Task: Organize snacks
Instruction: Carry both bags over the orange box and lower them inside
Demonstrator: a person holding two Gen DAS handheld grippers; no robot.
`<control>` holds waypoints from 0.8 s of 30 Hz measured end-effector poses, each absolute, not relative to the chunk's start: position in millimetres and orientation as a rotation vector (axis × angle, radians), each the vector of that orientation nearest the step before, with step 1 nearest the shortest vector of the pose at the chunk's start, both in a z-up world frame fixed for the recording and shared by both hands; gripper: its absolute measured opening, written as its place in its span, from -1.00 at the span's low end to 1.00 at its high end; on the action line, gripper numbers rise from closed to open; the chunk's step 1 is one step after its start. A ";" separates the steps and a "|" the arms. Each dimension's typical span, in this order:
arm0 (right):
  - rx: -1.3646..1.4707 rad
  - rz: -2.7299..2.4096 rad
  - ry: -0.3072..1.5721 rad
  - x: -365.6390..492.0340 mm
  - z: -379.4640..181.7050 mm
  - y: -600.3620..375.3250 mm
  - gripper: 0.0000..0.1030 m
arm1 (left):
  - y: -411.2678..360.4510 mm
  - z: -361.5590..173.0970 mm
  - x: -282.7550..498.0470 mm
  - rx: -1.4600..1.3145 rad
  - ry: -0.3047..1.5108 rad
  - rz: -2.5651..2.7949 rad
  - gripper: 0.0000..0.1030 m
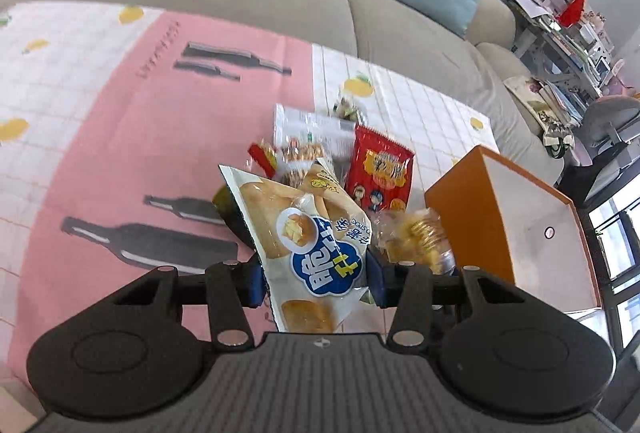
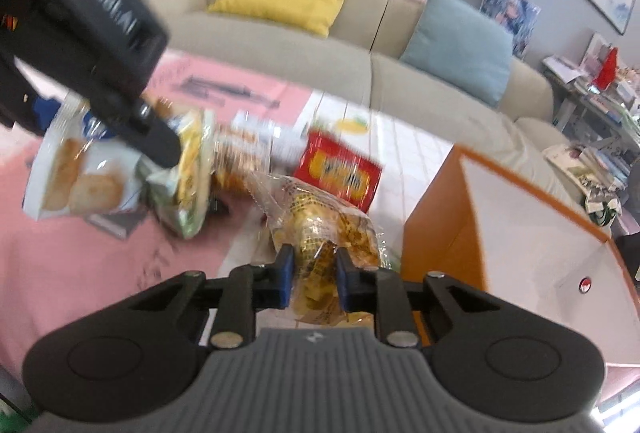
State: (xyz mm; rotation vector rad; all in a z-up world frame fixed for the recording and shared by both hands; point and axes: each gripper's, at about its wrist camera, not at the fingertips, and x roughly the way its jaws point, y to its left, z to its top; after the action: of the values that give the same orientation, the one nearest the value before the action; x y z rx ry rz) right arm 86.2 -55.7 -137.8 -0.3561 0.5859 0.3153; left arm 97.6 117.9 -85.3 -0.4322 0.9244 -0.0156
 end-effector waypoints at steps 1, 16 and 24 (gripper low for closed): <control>-0.341 0.315 0.569 85.7 -131.3 -57.1 -0.65 | 117.0 -80.8 96.2 -0.421 0.916 -0.016 0.04; -0.237 0.287 0.449 90.9 -26.9 -146.1 -0.66 | 41.3 -16.0 108.6 -0.276 0.821 -0.214 0.04; -0.215 0.205 0.629 132.3 -12.8 -234.1 -0.67 | -48.0 -9.7 149.5 -0.131 0.897 -0.461 0.05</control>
State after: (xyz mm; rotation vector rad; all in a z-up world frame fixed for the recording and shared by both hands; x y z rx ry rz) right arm 132.3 -234.1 -12.8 -0.2153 0.6289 0.2053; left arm 149.5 -48.0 -9.7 -0.1308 0.8973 -0.4610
